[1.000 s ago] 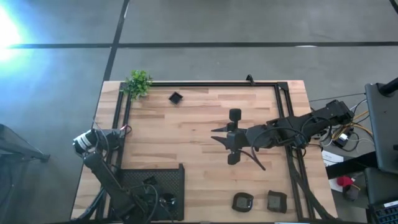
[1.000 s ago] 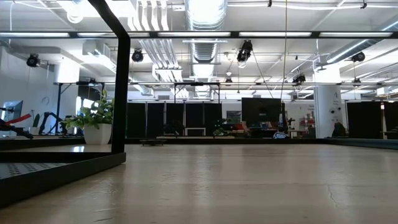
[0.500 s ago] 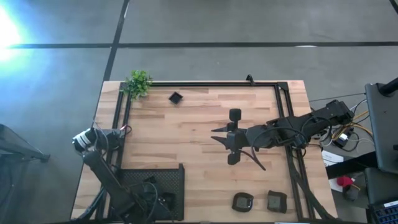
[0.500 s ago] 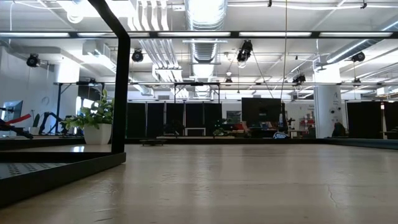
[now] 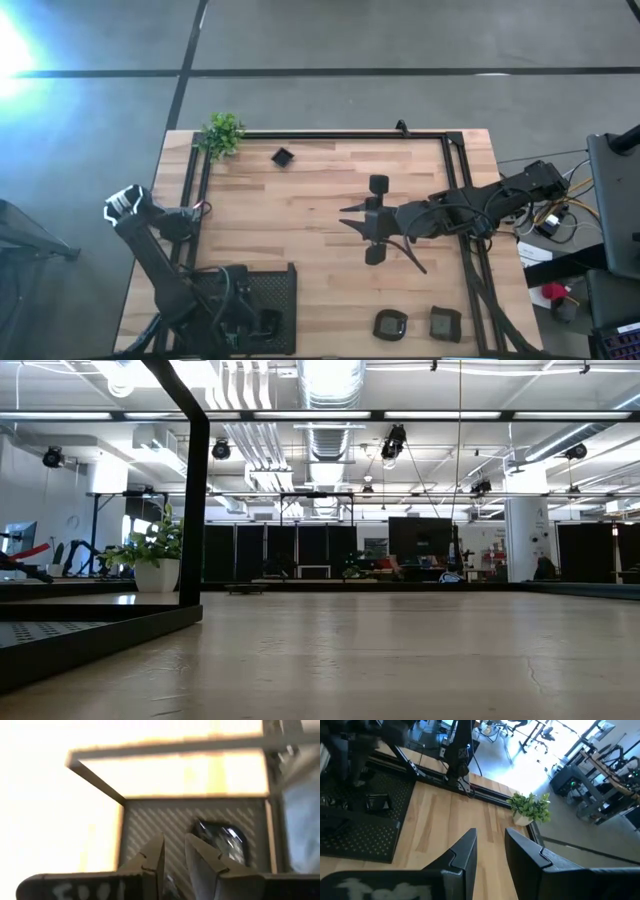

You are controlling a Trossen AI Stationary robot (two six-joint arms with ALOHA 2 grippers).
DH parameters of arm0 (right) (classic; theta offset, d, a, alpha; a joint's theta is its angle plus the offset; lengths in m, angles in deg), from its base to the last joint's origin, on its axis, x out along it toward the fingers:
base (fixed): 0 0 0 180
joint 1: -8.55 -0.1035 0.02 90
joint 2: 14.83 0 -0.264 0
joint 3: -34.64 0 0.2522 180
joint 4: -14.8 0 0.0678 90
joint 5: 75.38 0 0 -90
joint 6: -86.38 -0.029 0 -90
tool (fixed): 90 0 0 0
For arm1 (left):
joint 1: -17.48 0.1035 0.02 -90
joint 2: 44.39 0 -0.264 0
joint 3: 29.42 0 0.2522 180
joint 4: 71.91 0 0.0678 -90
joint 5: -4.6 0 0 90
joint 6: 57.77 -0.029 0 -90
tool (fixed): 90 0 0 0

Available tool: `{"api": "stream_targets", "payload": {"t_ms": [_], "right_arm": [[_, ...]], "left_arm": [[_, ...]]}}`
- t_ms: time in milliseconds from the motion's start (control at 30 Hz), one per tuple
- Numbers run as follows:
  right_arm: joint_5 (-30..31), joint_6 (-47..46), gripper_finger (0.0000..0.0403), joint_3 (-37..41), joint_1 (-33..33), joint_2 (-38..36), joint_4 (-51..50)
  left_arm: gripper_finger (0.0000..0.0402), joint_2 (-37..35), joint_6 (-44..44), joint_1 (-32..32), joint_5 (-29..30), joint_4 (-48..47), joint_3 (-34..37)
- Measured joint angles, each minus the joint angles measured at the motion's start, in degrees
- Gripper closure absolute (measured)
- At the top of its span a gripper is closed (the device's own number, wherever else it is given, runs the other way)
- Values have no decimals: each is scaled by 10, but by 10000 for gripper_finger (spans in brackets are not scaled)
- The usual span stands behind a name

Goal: Pick & Place Mini shaped plates
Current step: Stack the square plate on top of the square plate on the shelf

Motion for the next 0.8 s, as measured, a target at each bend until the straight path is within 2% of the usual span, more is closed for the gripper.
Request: {"api": "stream_targets", "payload": {"t_ms": [167, 300, 567, 800], "right_arm": [[0, -4, 307, 0, 0, 0, 0], [0, -4, 307, 1, 0, 0, 0], [0, -4, 307, 1, 0, 0, -1], [0, -12, 307, 1, 0, 0, -2]], "left_arm": [[330, -28, 0, 14, 84, -11, 0], [330, -43, 0, 35, 125, -35, 0], [330, -84, 5, 117, 174, -100, 1], [330, -132, 1, 214, 170, -134, 6]]}}
